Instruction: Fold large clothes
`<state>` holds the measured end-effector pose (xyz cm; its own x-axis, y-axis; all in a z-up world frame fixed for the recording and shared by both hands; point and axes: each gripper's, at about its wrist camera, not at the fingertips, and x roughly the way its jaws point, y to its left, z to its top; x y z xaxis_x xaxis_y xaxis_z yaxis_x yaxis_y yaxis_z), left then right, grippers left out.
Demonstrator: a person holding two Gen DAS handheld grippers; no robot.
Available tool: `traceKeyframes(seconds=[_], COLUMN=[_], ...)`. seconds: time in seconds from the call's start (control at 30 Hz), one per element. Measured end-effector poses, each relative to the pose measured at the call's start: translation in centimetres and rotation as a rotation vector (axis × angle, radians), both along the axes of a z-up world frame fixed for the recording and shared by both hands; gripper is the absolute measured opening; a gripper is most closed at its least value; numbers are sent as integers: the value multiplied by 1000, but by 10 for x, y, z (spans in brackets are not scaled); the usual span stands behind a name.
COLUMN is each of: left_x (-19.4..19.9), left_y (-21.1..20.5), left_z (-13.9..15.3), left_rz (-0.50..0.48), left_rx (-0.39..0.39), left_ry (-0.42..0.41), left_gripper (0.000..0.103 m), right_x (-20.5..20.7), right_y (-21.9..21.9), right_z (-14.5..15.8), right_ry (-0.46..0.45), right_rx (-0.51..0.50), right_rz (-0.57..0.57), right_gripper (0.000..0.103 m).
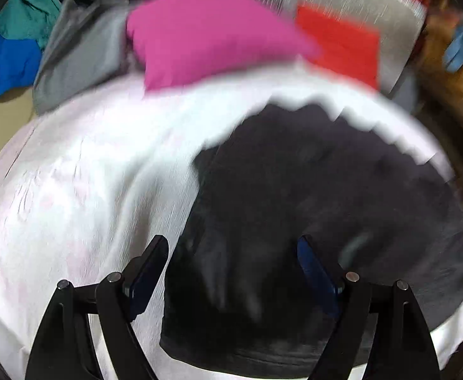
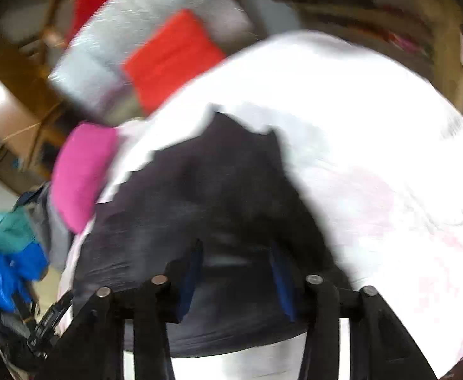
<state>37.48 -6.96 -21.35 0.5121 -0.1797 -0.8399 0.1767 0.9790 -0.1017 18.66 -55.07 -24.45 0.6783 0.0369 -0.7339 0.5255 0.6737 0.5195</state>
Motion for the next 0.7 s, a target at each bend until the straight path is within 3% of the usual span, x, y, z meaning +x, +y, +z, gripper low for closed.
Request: traceKeyframes(seconds=[0.1,0.33,0.43,0.57,0.7], left_x=[8,3,7,24,47], left_y=[4,9,0,-20,-27], left_z=[-2,33,44,35,5], left_rz=[15,49,38,7,25], left_rx=[-61,-92,-96,-45,17], left_ry=[32,-143,-194,-146,-18], left_gripper=[84,84,84,84,84], right_x=[-1,23,58,105,130], right_y=[-10,-5,6,17,3], right_z=[-4,57,67,59,26], right_ry=[-7,-140,-130,-63,81], right_rx=[47,-105,-143,-168,-224], right_rz=[-38,-34,4,39,-26], right_gripper=[32,35,35,35,34])
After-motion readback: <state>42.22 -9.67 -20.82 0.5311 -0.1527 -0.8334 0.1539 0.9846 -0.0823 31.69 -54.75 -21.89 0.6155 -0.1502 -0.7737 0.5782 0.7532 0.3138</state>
